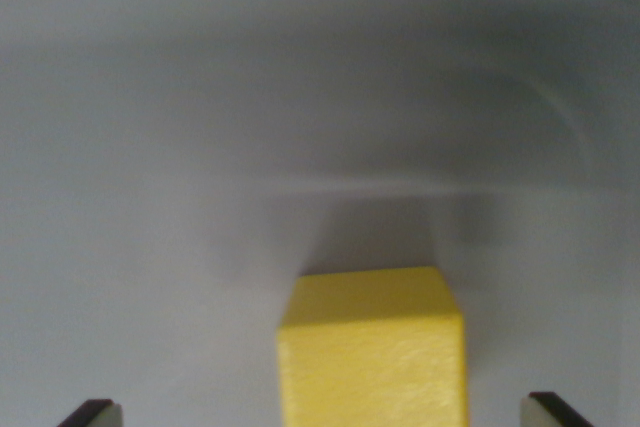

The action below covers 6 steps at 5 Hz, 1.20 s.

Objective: Pick yellow cube

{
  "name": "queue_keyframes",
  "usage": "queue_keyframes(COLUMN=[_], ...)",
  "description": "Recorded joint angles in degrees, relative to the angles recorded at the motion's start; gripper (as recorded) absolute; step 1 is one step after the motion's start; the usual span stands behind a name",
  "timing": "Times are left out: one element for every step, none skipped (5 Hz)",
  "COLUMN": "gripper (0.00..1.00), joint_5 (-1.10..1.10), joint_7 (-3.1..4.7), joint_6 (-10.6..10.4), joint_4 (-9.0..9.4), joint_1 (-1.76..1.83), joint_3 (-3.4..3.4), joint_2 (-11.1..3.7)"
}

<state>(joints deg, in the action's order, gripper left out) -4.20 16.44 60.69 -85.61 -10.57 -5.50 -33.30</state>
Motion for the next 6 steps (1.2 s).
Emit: queue_keyframes(gripper=[0.00, 0.00, 0.00, 0.00, 0.00, 0.00], joint_5=[-0.16, -0.16, -0.28, -0.28, -0.37, -0.37], joint_7=[0.79, 0.79, 1.38, 1.38, 1.80, 1.80], joint_6=[-1.5, -1.5, -2.6, -2.6, -3.4, -3.4], joint_4=[0.16, 0.16, 0.29, 0.29, 0.38, 0.38], joint_1=[-0.63, -0.63, -1.10, -1.10, -1.45, -1.45], joint_3=[-0.33, -0.33, -0.58, -0.58, -0.76, -0.76], joint_2=[-1.65, -1.65, -2.87, -2.87, -3.77, -3.77])
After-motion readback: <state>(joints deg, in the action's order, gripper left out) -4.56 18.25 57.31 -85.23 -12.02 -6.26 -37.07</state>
